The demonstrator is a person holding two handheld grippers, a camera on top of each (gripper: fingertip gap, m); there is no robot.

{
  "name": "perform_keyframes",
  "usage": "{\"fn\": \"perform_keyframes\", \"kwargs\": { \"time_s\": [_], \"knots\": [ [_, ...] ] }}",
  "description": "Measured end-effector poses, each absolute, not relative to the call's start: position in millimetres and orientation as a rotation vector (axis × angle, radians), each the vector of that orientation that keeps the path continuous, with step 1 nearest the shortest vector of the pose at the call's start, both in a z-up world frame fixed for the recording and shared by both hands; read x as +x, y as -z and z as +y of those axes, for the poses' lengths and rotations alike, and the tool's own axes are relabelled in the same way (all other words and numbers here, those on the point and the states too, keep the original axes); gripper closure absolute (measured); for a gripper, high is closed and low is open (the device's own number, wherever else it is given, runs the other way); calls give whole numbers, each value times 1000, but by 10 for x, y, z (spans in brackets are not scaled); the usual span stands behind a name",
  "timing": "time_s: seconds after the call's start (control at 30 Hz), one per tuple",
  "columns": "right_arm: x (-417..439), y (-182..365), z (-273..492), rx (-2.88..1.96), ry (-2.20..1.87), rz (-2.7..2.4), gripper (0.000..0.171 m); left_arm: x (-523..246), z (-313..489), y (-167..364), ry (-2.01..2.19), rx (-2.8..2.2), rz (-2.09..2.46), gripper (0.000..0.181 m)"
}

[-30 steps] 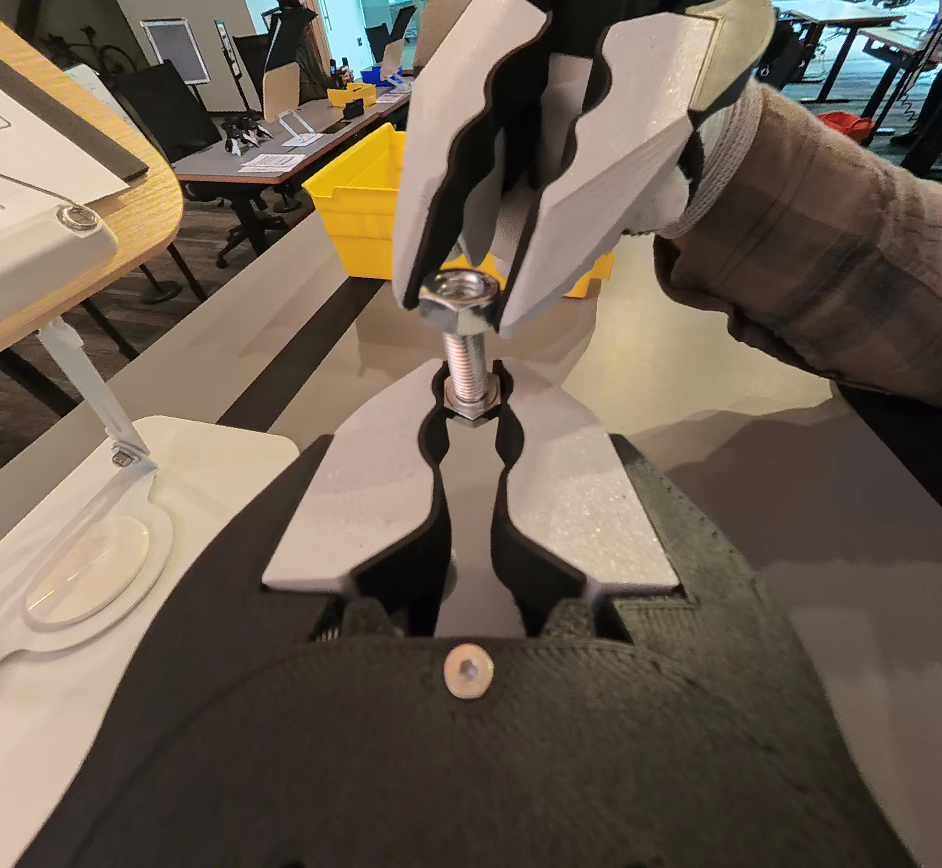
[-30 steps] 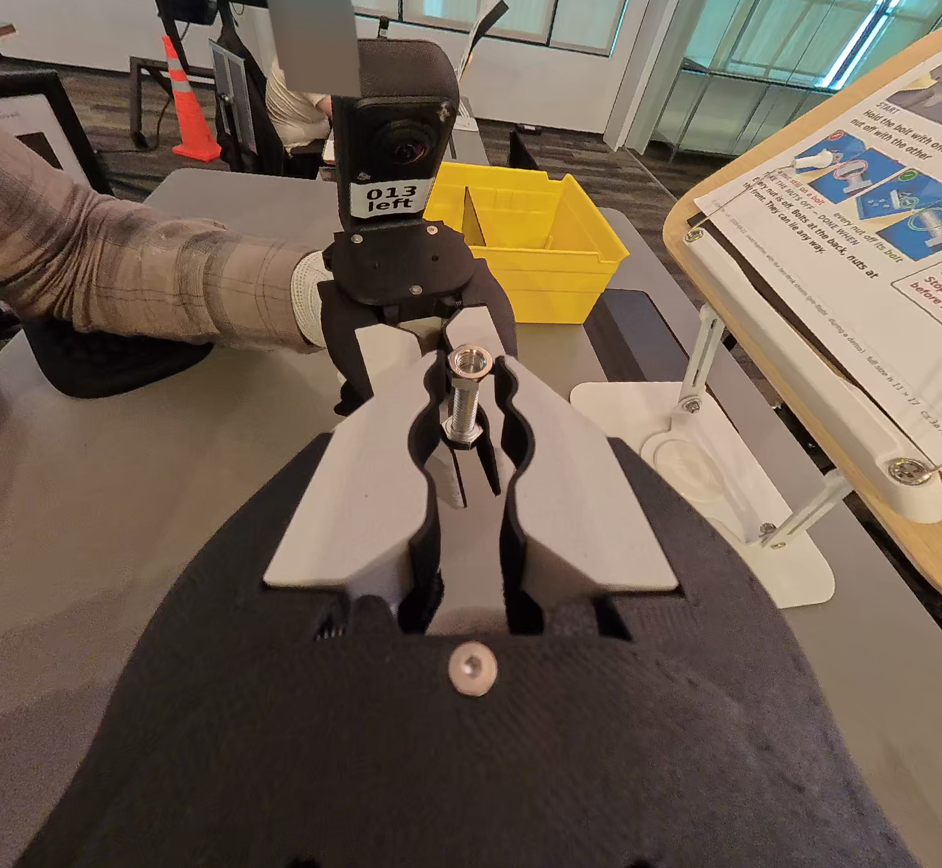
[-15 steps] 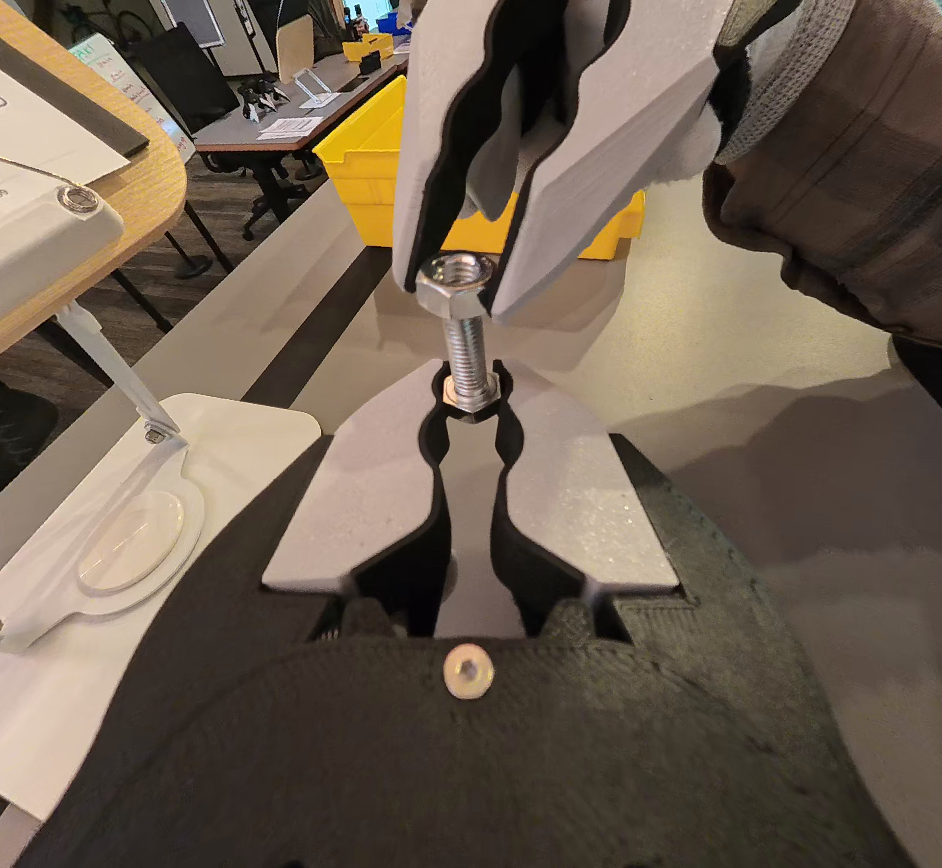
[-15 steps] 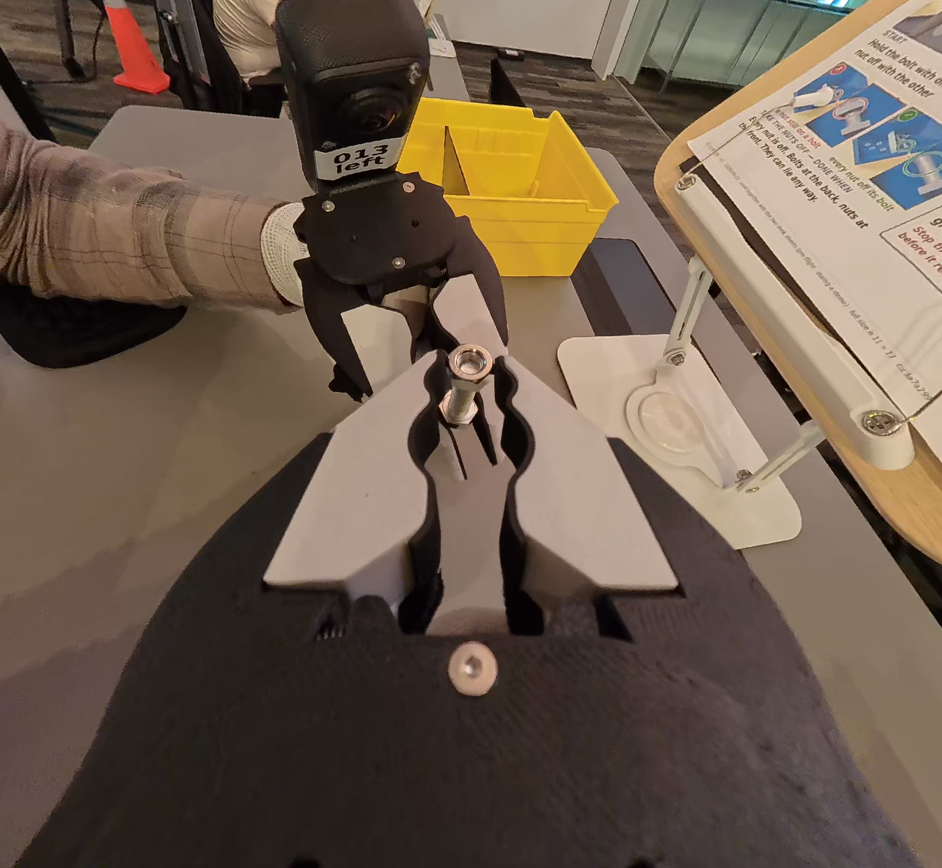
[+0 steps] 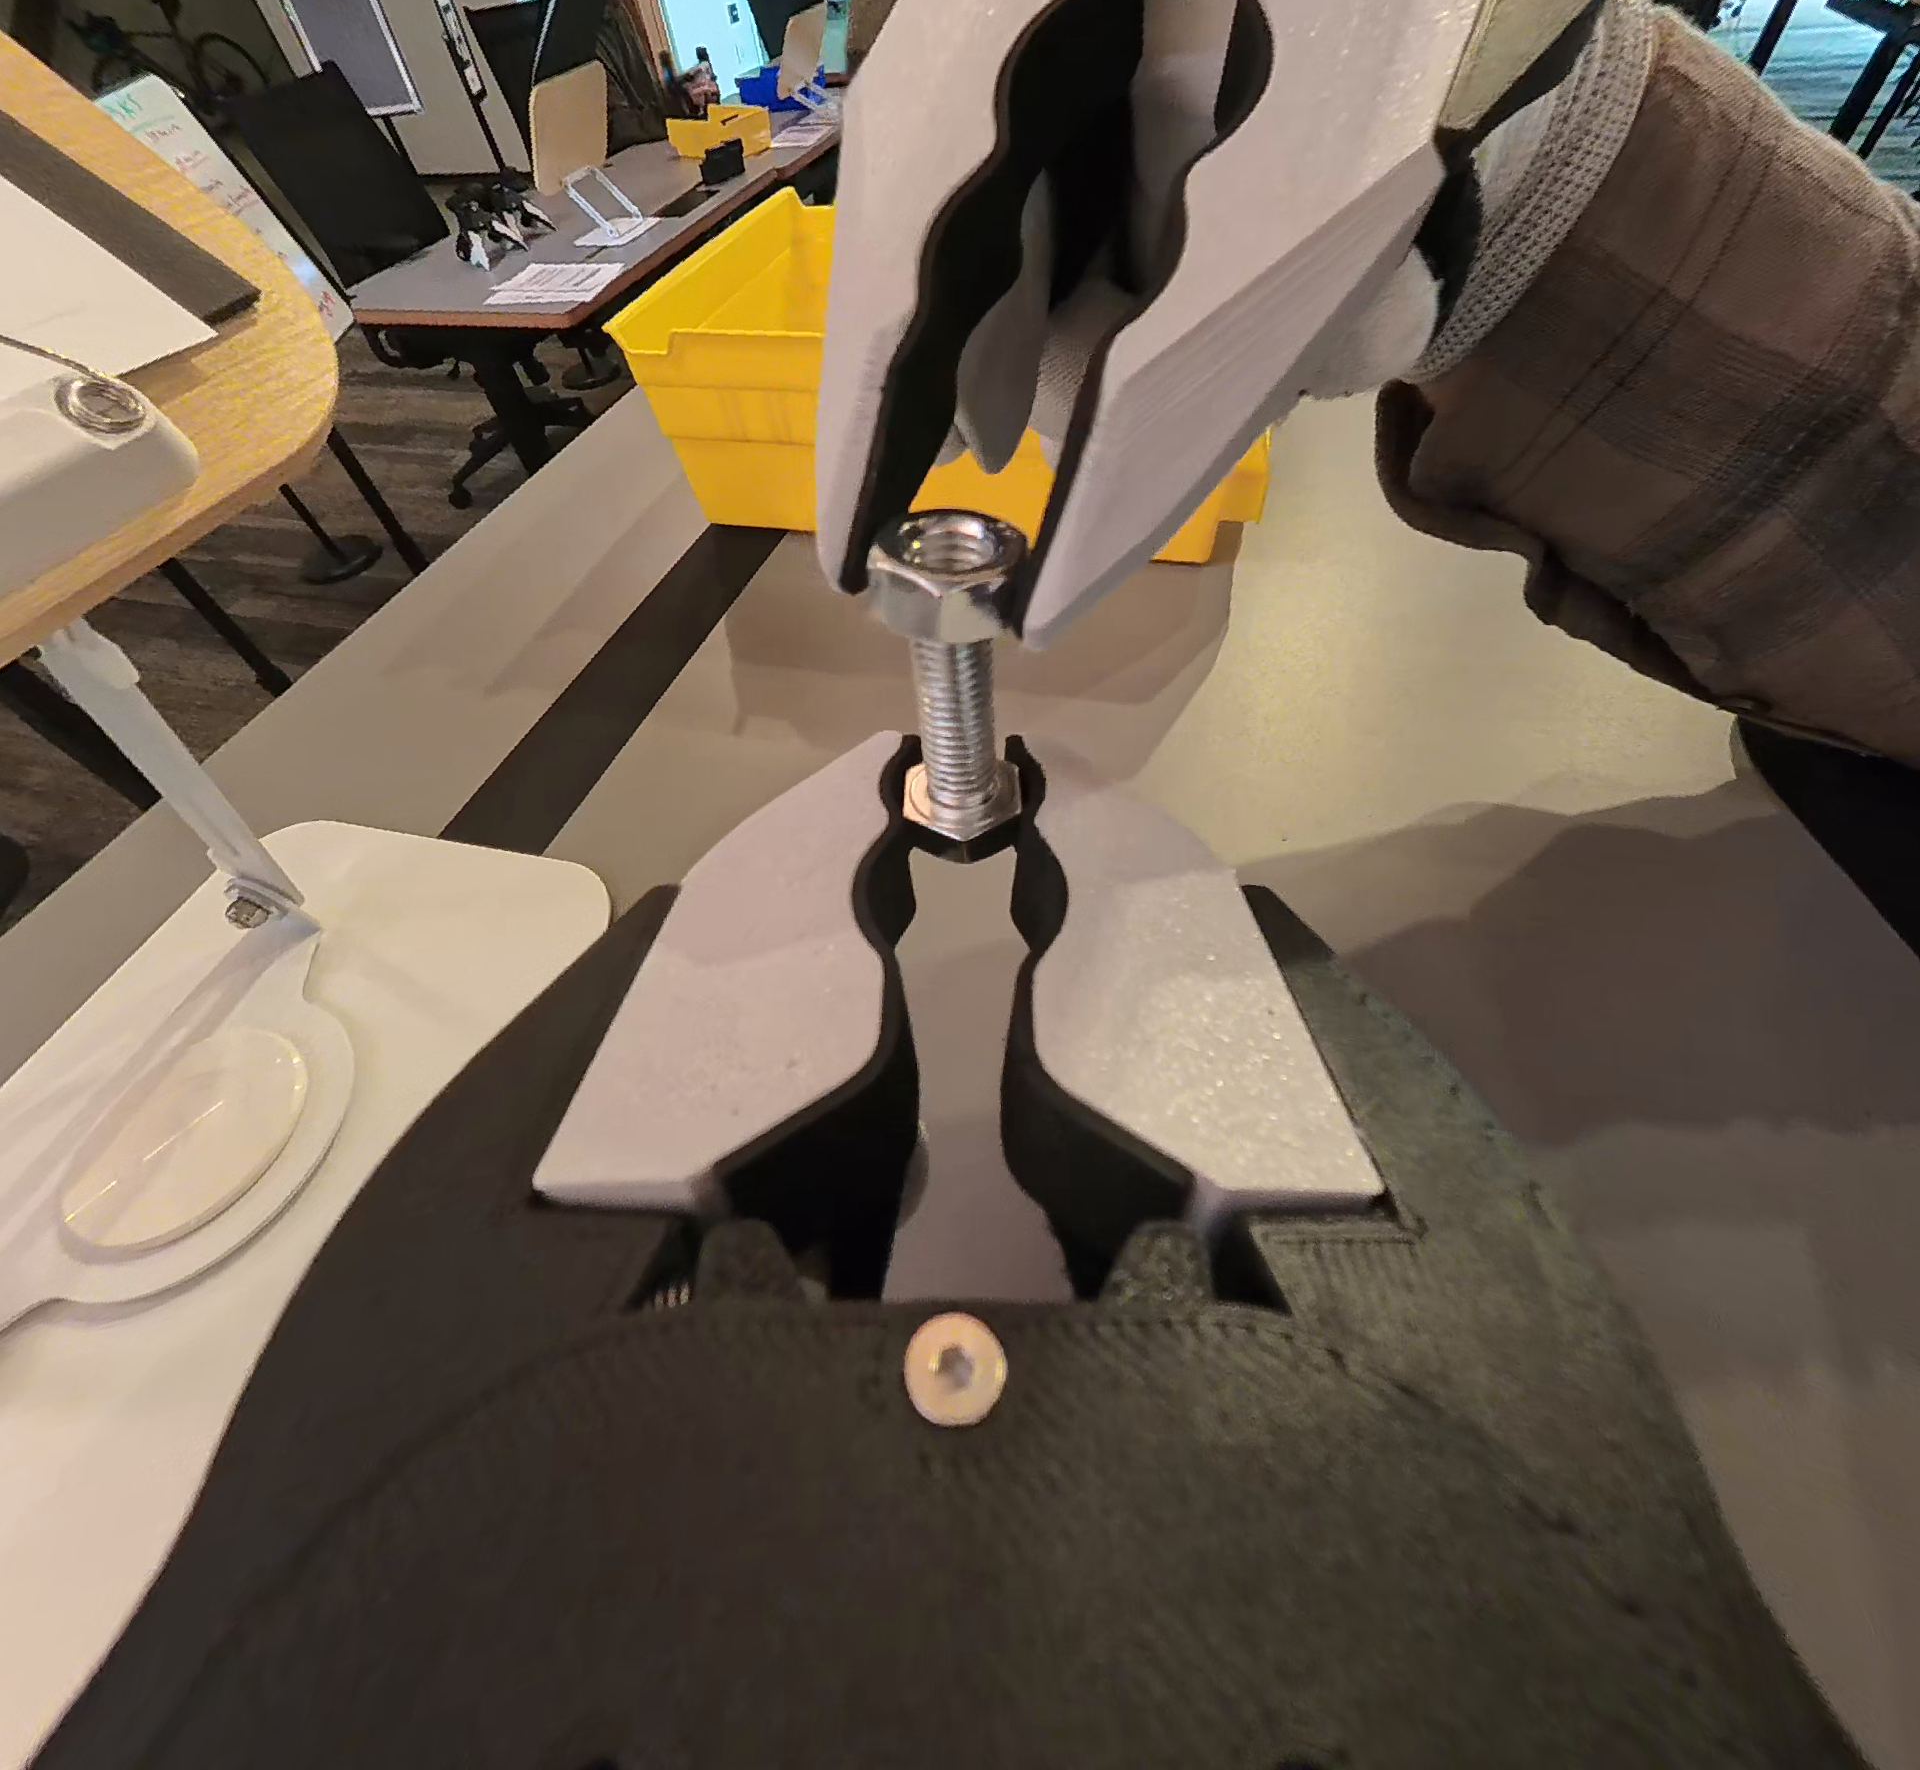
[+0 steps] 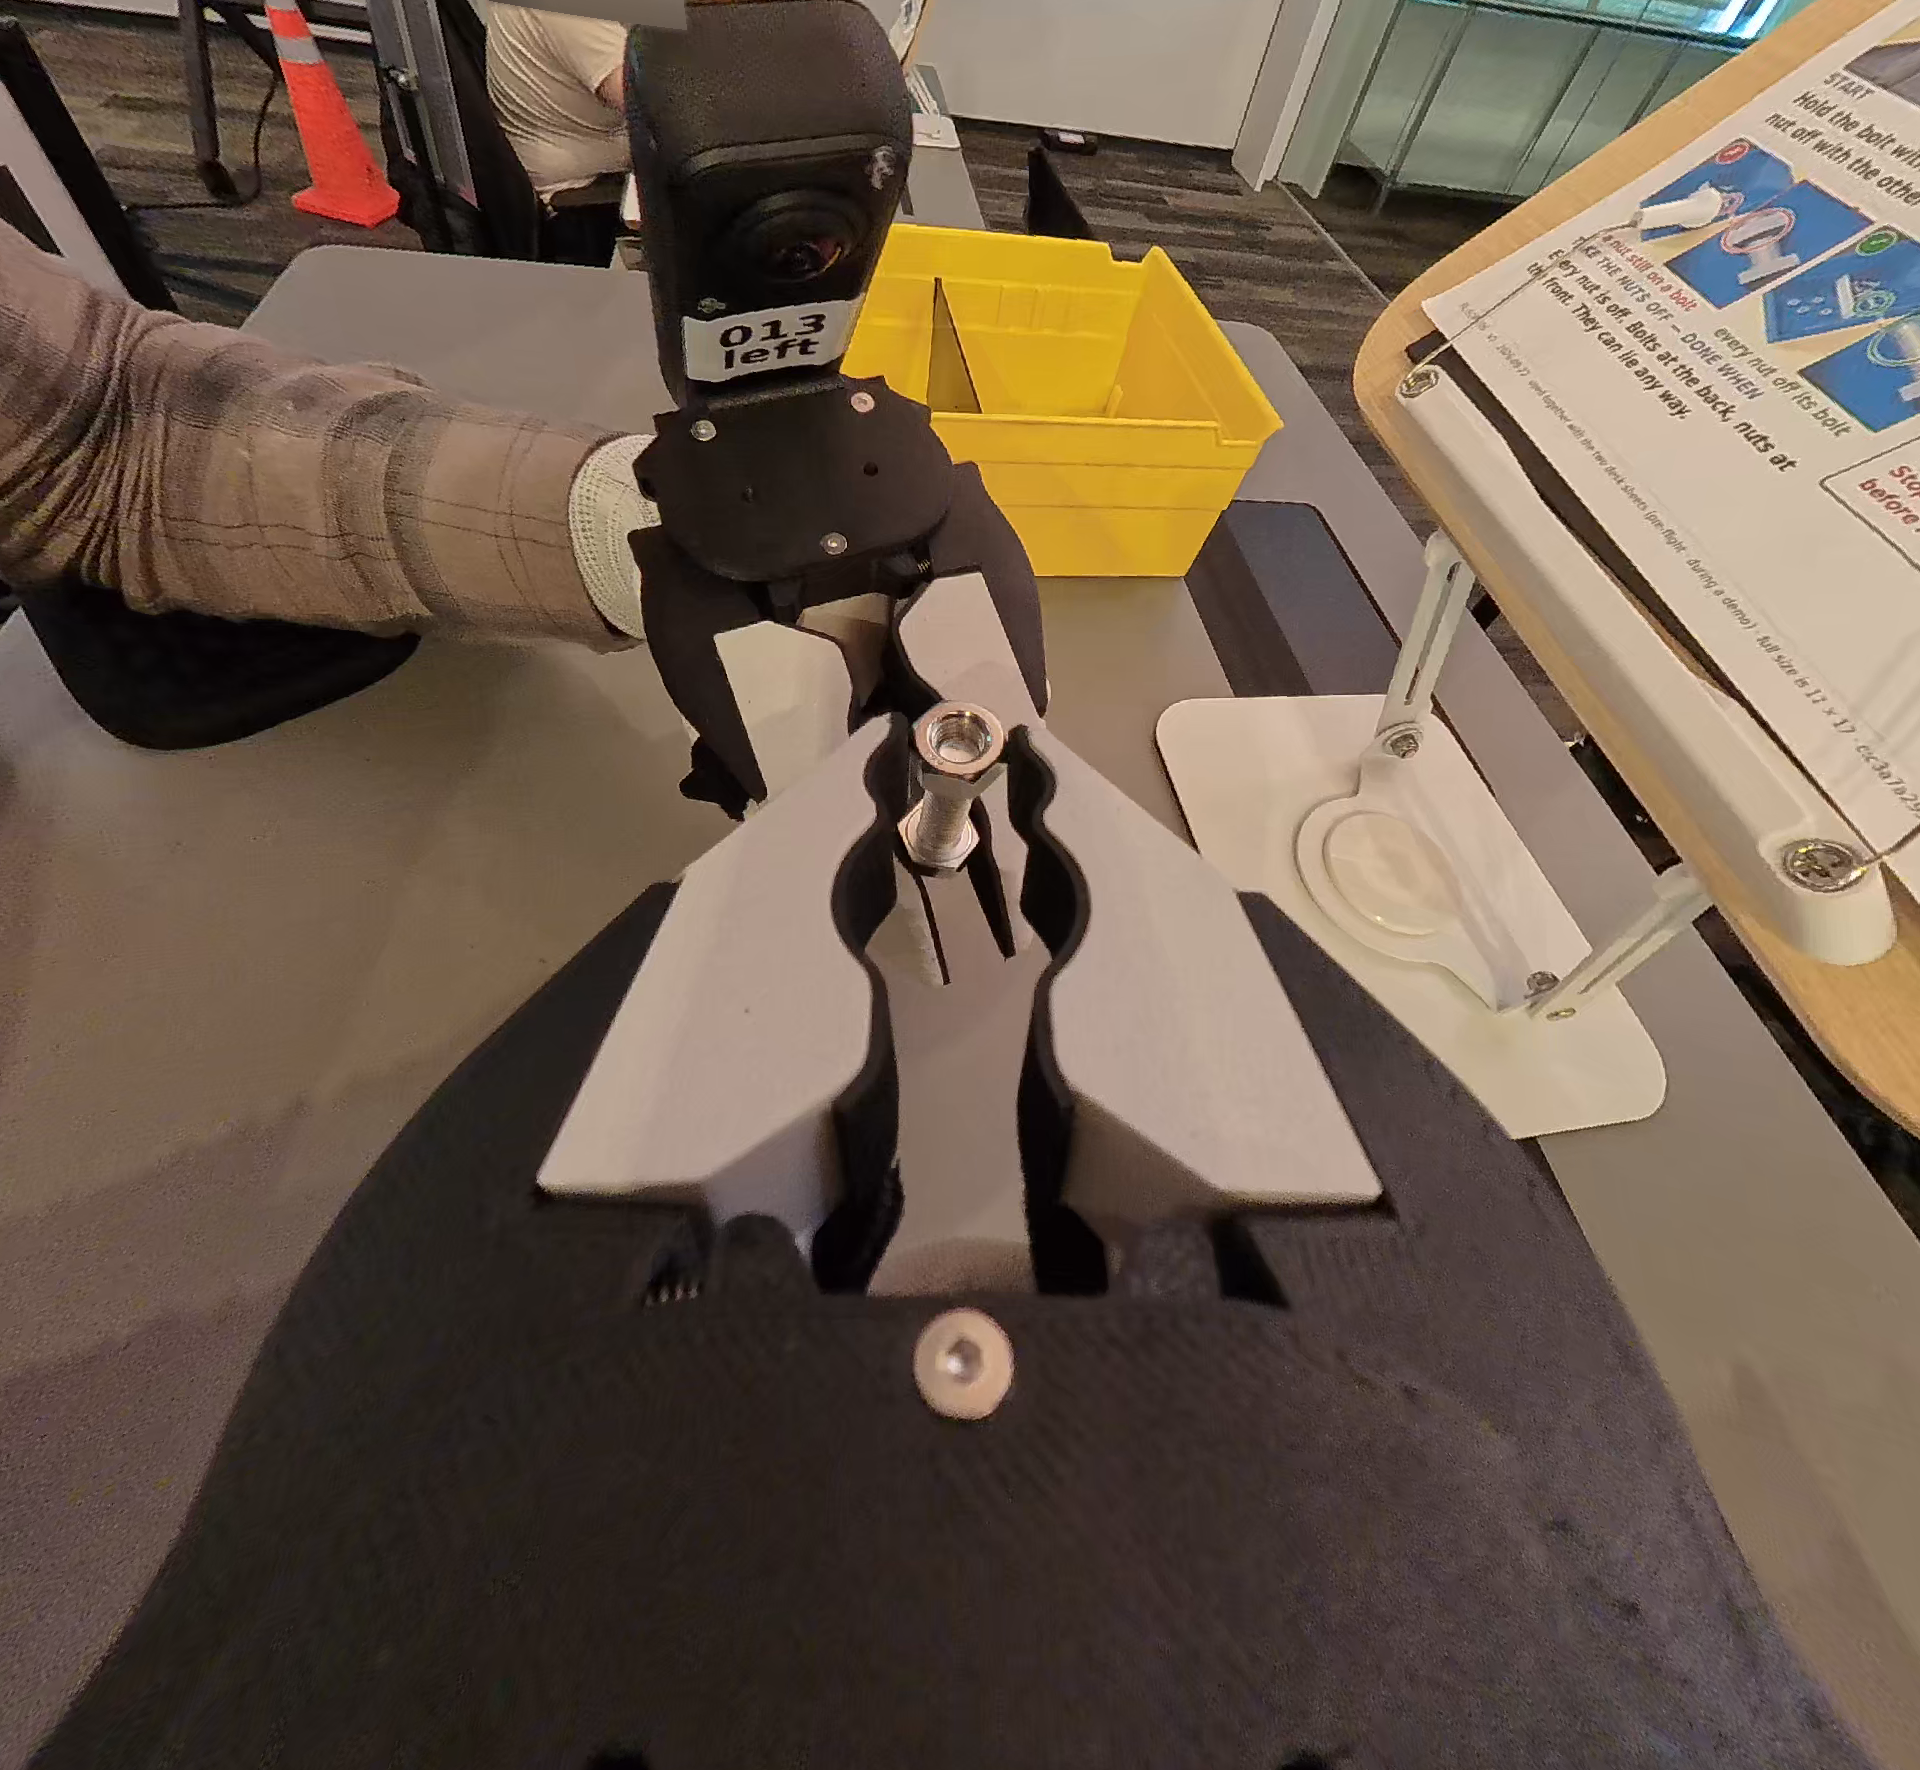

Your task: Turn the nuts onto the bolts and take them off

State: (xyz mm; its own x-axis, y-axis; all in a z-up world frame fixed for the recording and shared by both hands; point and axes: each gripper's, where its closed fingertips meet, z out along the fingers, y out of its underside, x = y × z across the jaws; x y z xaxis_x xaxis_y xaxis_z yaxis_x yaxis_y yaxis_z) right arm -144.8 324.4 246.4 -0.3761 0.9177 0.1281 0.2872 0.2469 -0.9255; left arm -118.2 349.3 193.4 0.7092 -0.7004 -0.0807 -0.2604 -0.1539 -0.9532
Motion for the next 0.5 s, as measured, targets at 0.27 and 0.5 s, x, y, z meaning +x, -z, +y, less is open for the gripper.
{"fn": "perform_keyframes", "kwargs": {
  "time_s": [0.27,0.5],
  "knots": [
    [-1408,-2503,3227,-1069,-1154,-1810,154,-1133,3453,-1984,536,-1697,763,166],
    [-1384,-2534,3194,-1041,-1174,-1812,154,-1094,3420,-2015,580,-1672,768,166]
  ]
}}
